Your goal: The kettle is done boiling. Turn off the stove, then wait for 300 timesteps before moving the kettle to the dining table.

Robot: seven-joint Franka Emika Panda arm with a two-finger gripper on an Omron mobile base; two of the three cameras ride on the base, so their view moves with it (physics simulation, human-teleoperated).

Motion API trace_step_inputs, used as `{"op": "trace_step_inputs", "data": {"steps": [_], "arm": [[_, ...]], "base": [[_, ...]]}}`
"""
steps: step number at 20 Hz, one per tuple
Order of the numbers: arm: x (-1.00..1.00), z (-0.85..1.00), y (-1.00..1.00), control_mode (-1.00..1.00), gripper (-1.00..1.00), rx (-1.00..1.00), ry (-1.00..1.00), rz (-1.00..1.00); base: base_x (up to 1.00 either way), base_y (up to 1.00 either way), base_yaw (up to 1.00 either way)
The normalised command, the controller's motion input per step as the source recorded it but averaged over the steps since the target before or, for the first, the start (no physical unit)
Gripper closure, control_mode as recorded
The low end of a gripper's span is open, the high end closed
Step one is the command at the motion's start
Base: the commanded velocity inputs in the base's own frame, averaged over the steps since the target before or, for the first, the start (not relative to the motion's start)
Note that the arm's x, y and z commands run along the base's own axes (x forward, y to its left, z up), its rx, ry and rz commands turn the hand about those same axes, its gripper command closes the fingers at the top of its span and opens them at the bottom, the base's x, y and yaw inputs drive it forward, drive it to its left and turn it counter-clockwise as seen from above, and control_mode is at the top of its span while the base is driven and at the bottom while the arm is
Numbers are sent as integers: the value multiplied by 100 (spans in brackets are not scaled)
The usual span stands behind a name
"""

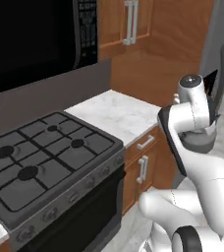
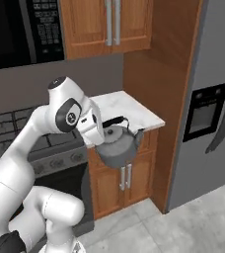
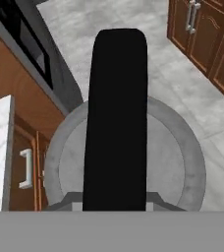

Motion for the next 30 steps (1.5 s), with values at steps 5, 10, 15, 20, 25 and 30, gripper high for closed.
{"op": "trace_step_inputs", "data": {"steps": [5, 10, 15, 20, 25, 30], "arm": [[0, 0, 0, 100, 100, 0, 0, 0], [0, 0, 0, 100, 100, 0, 0, 0], [0, 0, 0, 100, 100, 0, 0, 0], [0, 0, 0, 100, 100, 0, 0, 0], [0, 0, 0, 100, 100, 0, 0, 0], [0, 0, 0, 100, 100, 0, 0, 0]], "base": [[-25, -1, -53], [-17, -7, -56], [-9, -7, -56], [0, -4, -47], [0, -6, -47], [3, 0, -47]]}}
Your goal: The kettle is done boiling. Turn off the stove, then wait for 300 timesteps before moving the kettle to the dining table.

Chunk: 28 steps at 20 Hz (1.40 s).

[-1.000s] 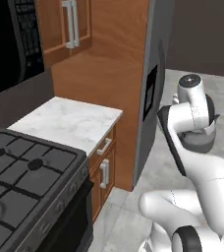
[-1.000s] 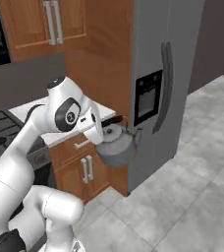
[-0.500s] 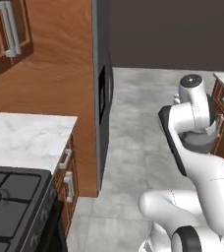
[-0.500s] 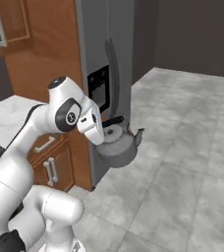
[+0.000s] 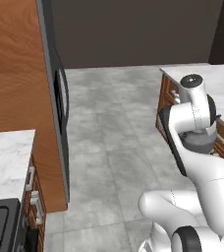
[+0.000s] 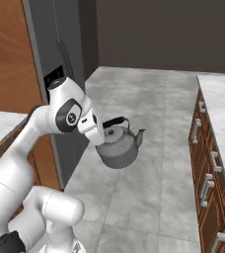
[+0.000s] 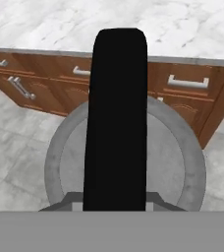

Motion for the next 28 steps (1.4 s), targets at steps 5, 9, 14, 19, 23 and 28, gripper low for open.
{"op": "trace_step_inputs", "data": {"steps": [5, 9, 14, 19, 23, 28], "arm": [[0, 0, 0, 100, 100, 0, 0, 0], [0, 0, 0, 100, 100, 0, 0, 0], [0, 0, 0, 100, 100, 0, 0, 0], [0, 0, 0, 100, 100, 0, 0, 0], [0, 0, 0, 100, 100, 0, 0, 0], [0, 0, 0, 100, 100, 0, 0, 0]], "base": [[32, 0, -45], [39, 0, -40], [46, 7, -38], [27, 1, -36], [0, -12, -36], [0, -14, -36]]}}
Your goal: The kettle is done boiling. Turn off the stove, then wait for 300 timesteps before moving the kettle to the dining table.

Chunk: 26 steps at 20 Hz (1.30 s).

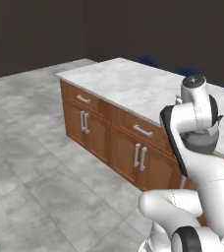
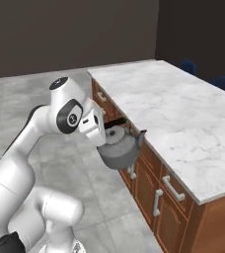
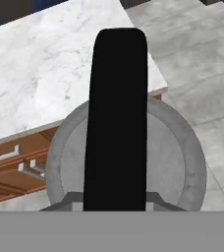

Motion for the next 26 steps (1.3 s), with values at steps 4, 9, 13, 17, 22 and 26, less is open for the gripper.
{"op": "trace_step_inputs", "data": {"steps": [4, 9, 13, 17, 22, 26], "arm": [[0, 0, 0, 100, 100, 0, 0, 0], [0, 0, 0, 100, 100, 0, 0, 0], [0, 0, 0, 100, 100, 0, 0, 0], [0, 0, 0, 100, 100, 0, 0, 0], [0, 0, 0, 100, 100, 0, 0, 0], [0, 0, 0, 100, 100, 0, 0, 0]], "base": [[0, -22, -33], [0, -29, -32], [-2, -36, -31], [-5, -51, -26], [-5, -60, -22], [-1, -66, -14]]}}
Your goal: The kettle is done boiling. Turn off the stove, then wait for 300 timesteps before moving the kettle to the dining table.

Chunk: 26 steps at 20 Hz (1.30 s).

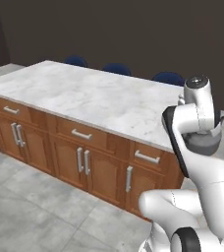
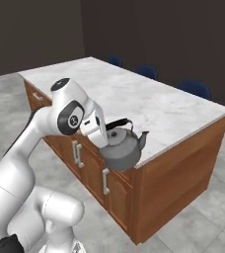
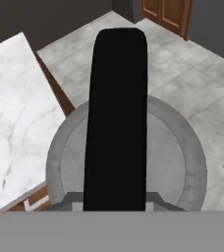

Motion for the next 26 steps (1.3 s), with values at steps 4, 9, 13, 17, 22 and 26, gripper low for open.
{"op": "trace_step_inputs", "data": {"steps": [4, 9, 13, 17, 22, 26], "arm": [[0, 0, 0, 100, 100, 0, 0, 0], [0, 0, 0, 100, 100, 0, 0, 0], [0, 0, 0, 100, 100, 0, 0, 0], [0, 0, 0, 100, 100, 0, 0, 0], [0, 0, 0, 100, 100, 0, 0, 0], [0, 0, 0, 100, 100, 0, 0, 0]], "base": [[0, -72, -11], [0, -76, -6], [1, -77, -1], [10, -77, 0], [17, -73, 0], [23, -70, 3]]}}
